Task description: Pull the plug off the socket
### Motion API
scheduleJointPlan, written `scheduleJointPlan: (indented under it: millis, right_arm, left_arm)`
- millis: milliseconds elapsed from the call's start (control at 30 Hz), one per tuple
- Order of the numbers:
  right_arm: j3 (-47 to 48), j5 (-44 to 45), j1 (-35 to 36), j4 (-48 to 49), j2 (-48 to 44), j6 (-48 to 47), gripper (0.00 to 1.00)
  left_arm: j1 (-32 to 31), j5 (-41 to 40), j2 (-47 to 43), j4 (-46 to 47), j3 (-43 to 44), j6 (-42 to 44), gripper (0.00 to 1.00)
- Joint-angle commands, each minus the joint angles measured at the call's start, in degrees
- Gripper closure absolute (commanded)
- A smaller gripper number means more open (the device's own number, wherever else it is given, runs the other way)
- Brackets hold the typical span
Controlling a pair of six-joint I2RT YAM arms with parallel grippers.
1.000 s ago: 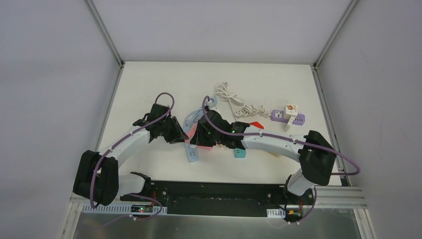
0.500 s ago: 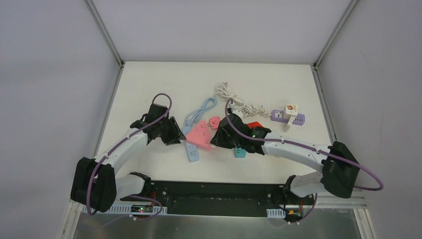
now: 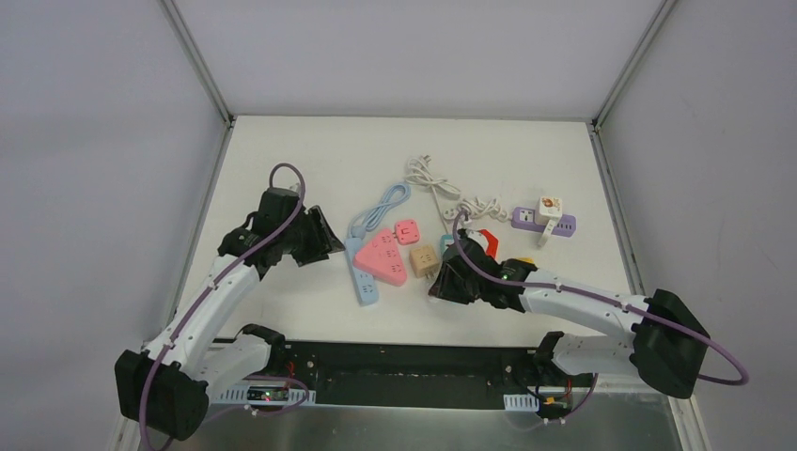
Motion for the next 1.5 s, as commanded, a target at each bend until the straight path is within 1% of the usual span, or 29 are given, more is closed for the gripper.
scheduleJointPlan:
  millis: [0, 33, 133, 167, 267, 333, 367, 500, 633, 733, 800, 933, 1067, 1167, 1267, 1367, 1467]
  right_arm:
    - [-2.1, -1.8, 0.0, -0.8, -0.9, 2.7, 0.99]
    - [-2.3, -2.2, 0.0, -0.8, -0.5, 3.0, 0.94]
    - [-2.5, -1.8, 0.0, -1.9, 0.3, 4.1, 0.69]
    - [-2.5, -1.4, 0.0, -2.4, 0.3, 4.5, 0.57]
    - [-2.1, 0.7, 0.0, -4.5, -0.3, 5.4, 0.32]
    - [-1.9, 2.0, 0.0, -5.3, -1.3, 5.5, 0.24]
    - [-1.9, 2.5, 0.0, -5.4, -1.9, 5.4, 0.21]
    - [-1.0, 4.4, 0.0, -5.1, -4.2, 4.7, 0.19]
    - [0.6, 5.2, 0.0, -2.6, -5.2, 3.6, 0.19]
    - [1.4, 2.7, 0.0, 1.5, -4.2, 2.5, 0.2]
    - [2.4, 1.5, 0.0, 3.1, -2.9, 2.4, 0.2]
    - [3.2, 0.1, 0.0, 5.1, -0.2, 2.5, 0.21]
    - [2.1, -0.5, 0.0, 6.8, 1.0, 2.9, 0.22]
    - [0.9, 0.4, 0.0, 7.3, 1.0, 3.5, 0.24]
    - [-0.3, 1.4, -0.2, 7.4, 0.1, 4.3, 0.25]
    - [-1.7, 1.8, -0.7, 7.5, -1.9, 4.9, 0.26]
    - [-3.1, 1.5, -1.2, 7.4, -3.9, 5.0, 0.26]
  left_arm:
    - [-0.2, -4.5, -4.1, -6.9, 2.3, 3.4, 0.49]
    - [-0.2, -4.8, -4.8, -7.5, 2.4, 3.5, 0.48]
    - [-0.2, -5.0, -6.6, -9.1, 2.1, 3.6, 0.45]
    - [-0.2, -4.7, -6.9, -9.3, 1.8, 3.6, 0.43]
    - [-0.2, -3.6, -7.2, -8.8, -0.5, 2.1, 0.32]
    - [-0.3, -1.0, -7.1, -5.9, -3.5, -0.1, 0.29]
    - [-0.4, 0.1, -7.0, -4.5, -4.9, -1.2, 0.28]
    - [-2.6, 0.9, -5.5, 0.0, -8.7, -4.1, 0.27]
    - [-7.2, -0.2, -2.8, 3.9, -10.1, -5.8, 0.27]
    - [-10.8, -3.4, -0.5, 5.8, -10.3, -6.2, 0.27]
    - [-13.3, -7.5, 0.8, 5.9, -10.2, -6.0, 0.27]
    - [-18.6, -17.2, 3.8, 2.4, -7.6, -4.7, 0.27]
    - [-24.7, -25.9, 7.0, -2.7, -3.2, -5.8, 0.36]
    - [-29.4, -28.9, 10.2, -3.4, -0.3, -8.3, 0.39]
    - [-32.9, -32.3, 14.7, -5.6, 3.5, -9.9, 0.4]
    - [-34.4, -34.6, 19.3, -9.8, 7.1, -11.1, 0.4]
    - [-35.8, -35.0, 23.0, -10.3, 8.6, -12.5, 0.4]
